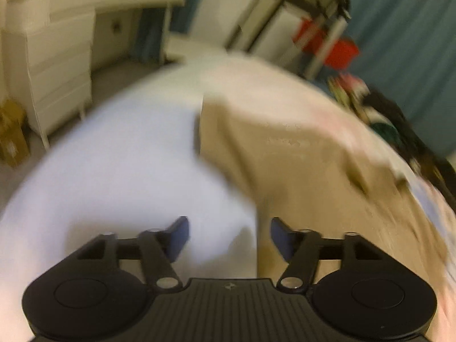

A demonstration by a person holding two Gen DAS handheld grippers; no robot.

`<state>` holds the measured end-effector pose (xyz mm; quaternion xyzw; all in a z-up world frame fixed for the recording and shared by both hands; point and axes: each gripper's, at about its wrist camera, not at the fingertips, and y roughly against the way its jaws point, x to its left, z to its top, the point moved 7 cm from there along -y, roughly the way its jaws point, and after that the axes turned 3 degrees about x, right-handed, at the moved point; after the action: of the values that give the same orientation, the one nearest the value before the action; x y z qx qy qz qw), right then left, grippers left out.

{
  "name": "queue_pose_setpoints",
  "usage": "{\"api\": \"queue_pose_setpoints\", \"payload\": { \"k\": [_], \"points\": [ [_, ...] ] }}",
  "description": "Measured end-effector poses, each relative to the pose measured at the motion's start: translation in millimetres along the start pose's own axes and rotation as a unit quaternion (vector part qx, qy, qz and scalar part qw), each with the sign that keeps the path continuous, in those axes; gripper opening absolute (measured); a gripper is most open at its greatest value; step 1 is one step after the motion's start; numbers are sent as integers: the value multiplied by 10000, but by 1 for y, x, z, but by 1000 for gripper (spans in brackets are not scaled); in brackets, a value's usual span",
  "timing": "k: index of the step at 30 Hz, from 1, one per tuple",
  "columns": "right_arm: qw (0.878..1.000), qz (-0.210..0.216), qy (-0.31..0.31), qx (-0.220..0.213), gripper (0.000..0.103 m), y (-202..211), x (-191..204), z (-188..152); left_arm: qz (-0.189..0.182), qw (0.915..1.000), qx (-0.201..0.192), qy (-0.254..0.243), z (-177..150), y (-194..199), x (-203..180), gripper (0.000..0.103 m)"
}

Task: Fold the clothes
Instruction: 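Pinch the khaki shirt hem with the left gripper and tug it straight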

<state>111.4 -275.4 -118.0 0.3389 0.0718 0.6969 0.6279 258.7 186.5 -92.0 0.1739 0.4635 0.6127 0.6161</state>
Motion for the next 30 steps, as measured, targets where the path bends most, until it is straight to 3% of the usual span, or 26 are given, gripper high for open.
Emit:
{"api": "queue_pose_setpoints", "payload": {
  "k": [3, 5, 7, 13, 17, 19, 20, 26, 28, 30],
  "points": [
    [10000, 54, 31, -51, 83, 15, 3, -1, -358, 9965, 751, 106, -56, 32, 19, 67],
    [9999, 86, 55, -78, 83, 25, 4, -2, -692, 9888, 1325, -30, -93, 48, 24, 67],
    [9999, 142, 45, -72, 83, 36, 5, -4, -705, 9800, 1822, -380, -123, 57, 26, 67],
    [9986, 376, -358, 98, 83, 60, -1, -12, -877, 9569, 2461, -1270, -170, 73, 9, 64],
    [9980, 262, -548, 155, 83, 68, -9, -17, -597, 9386, 2915, -1746, -192, 74, -3, 23],
    [9980, 172, -593, 138, 83, 72, -13, -19, -463, 9353, 2958, -1885, -196, 79, -5, 4],
    [9977, 166, -643, 122, 83, 74, -15, -19, -433, 9357, 2955, -1880, -196, 83, -5, 2],
    [9978, 186, -642, 22, 83, 79, -14, -16, 40, 9366, 2824, -2075, -204, 103, 2, 2],
    [9982, 183, -571, 25, 83, 80, -12, -16, 14, 9415, 2446, -2319, -199, 113, -5, 4],
    [9986, 184, -498, 18, 83, 81, -10, -16, 8, 9495, 1952, -2457, -192, 125, -16, 16]
  ]
}}
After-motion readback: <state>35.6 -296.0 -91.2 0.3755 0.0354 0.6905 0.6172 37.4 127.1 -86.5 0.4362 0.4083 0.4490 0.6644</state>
